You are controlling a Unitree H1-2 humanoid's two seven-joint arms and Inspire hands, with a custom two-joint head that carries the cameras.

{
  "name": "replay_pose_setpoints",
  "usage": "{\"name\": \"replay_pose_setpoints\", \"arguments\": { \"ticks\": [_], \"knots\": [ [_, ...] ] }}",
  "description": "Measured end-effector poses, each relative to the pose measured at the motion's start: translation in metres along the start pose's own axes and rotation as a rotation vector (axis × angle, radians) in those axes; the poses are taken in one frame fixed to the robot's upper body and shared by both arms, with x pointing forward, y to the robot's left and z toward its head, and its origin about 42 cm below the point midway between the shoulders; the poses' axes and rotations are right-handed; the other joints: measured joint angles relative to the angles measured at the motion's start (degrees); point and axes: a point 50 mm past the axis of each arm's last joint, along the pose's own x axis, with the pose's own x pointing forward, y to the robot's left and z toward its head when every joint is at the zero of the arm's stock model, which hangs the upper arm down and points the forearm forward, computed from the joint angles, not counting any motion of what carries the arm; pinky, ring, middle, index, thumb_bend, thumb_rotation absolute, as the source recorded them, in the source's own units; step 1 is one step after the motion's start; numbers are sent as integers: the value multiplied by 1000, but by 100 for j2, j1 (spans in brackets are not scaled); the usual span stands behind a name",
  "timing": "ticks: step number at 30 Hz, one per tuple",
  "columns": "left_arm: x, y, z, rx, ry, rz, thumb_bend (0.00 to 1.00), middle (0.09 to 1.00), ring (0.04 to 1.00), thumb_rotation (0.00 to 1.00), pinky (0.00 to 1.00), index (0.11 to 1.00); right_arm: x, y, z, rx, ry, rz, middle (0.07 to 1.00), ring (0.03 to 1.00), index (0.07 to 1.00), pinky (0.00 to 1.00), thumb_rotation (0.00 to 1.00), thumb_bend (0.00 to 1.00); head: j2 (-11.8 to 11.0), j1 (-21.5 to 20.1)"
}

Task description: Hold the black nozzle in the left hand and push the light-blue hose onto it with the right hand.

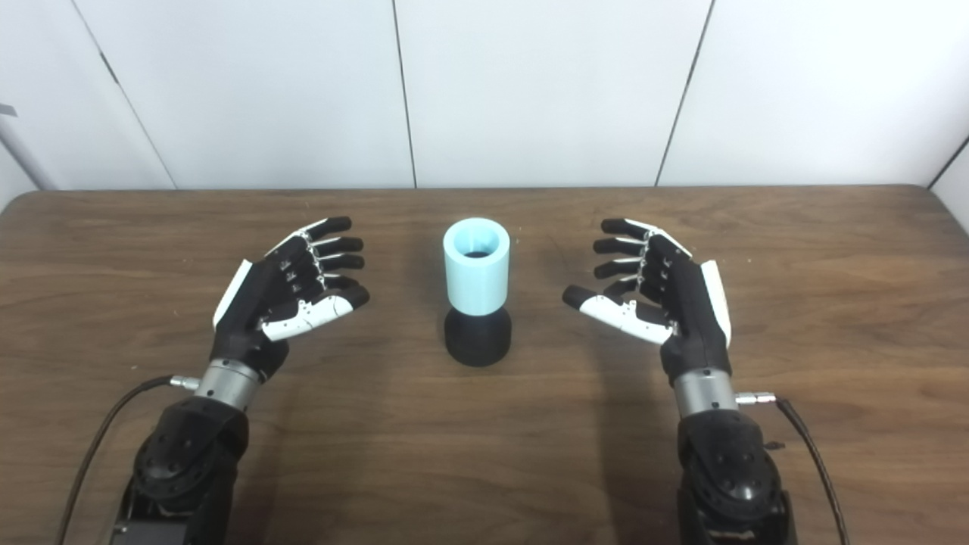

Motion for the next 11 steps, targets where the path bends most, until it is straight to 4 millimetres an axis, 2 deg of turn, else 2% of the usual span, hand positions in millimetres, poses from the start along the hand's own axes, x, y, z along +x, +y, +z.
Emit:
{"name": "replay_pose_setpoints", "arguments": {
  "ticks": [11],
  "knots": [
    [-4, -1, 0, 3, -2, -17, 626, 701, 688, 138, 571, 706, -4, -1, -2, -4, 6, 2, 653, 562, 698, 433, 180, 655, -149, -53]
  ]
}}
